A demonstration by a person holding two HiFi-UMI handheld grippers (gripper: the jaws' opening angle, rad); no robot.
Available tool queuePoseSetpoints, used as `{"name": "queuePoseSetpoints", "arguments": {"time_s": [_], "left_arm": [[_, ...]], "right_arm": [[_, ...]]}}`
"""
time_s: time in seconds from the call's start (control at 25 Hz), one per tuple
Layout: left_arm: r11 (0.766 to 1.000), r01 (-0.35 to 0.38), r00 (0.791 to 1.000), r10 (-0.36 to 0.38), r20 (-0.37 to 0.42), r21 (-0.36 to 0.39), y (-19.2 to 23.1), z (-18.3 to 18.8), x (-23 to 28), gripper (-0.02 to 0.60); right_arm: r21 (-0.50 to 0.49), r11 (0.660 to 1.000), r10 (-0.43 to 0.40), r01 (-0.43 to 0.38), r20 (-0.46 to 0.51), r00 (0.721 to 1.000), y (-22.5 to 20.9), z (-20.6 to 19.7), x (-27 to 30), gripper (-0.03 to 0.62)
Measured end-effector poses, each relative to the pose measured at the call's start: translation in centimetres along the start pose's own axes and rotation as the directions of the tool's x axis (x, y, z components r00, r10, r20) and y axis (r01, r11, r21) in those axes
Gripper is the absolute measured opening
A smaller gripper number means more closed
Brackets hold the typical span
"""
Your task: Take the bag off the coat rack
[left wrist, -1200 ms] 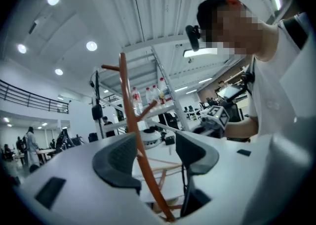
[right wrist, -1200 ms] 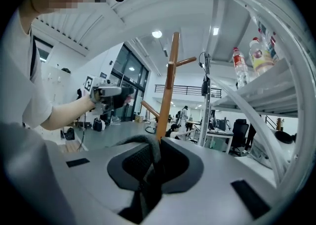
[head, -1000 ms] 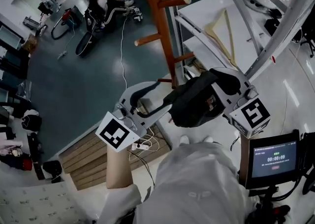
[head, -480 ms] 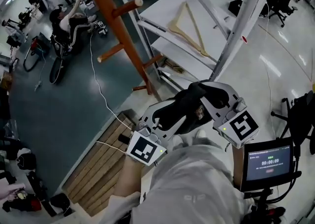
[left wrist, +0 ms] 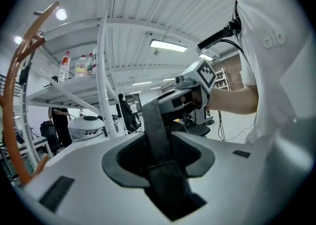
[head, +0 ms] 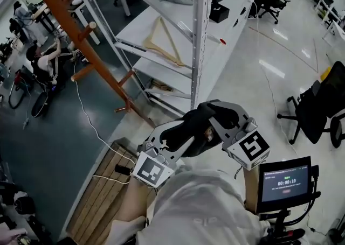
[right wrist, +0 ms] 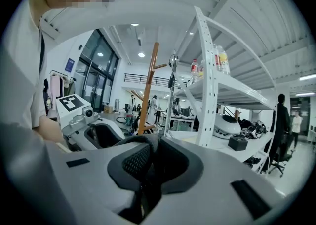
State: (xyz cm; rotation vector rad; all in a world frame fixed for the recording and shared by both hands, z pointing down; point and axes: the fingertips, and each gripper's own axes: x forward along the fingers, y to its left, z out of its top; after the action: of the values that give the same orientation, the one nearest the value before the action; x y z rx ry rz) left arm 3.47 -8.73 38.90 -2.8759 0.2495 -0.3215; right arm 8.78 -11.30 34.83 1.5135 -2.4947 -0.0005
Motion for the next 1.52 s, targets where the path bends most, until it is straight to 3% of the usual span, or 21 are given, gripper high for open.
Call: {"name": "queuePoseSetpoints", "arguments": {"time_s": [0.12,0.24,0.48,0.68,0.96,1.28,1.52], "left_arm": [[1.000,0.000,1.000,-0.001,0.017,0.018,-4.3,3.1,-0.3,0.167],[1.000,0.001,1.000,-0.001,-0.019,0.008,-8.5,4.8,0.1,0.167],[0.998,0.015,1.000,-0.014,0.005,-0.069,-12.5,5.0,3.0,0.166],[0.997,0.060,0.997,-0.062,-0.037,-0.044,-15.6,5.4,4.2,0.166],[0.991,0.134,0.991,-0.134,-0.010,-0.021,-16.3,5.9,5.8,0.166],[0.988,0.152,0.988,-0.152,-0.022,0.001,-16.0,5.6,6.2,0.166],[0.988,0.152,0.988,-0.152,-0.007,0.019,-15.7,5.9,3.7,0.166]], "right_arm": [[-0.009,1.000,-0.010,0.010,0.008,1.000,1.2,1.0,-5.1,0.046],[-0.009,1.000,-0.010,0.010,0.014,1.000,2.0,1.1,-9.6,0.046],[-0.021,0.999,-0.034,0.034,0.000,0.999,0.6,-1.1,-13.7,0.046],[-0.015,0.997,-0.081,0.081,-0.015,0.997,0.5,-2.5,-16.7,0.046],[0.009,0.989,-0.148,0.148,-0.024,0.989,-0.8,-3.0,-18.5,0.044],[0.020,0.982,-0.189,0.190,-0.047,0.981,-1.1,-3.3,-18.3,0.044],[0.016,0.979,-0.203,0.203,-0.042,0.978,1.0,-2.3,-17.7,0.044]]}}
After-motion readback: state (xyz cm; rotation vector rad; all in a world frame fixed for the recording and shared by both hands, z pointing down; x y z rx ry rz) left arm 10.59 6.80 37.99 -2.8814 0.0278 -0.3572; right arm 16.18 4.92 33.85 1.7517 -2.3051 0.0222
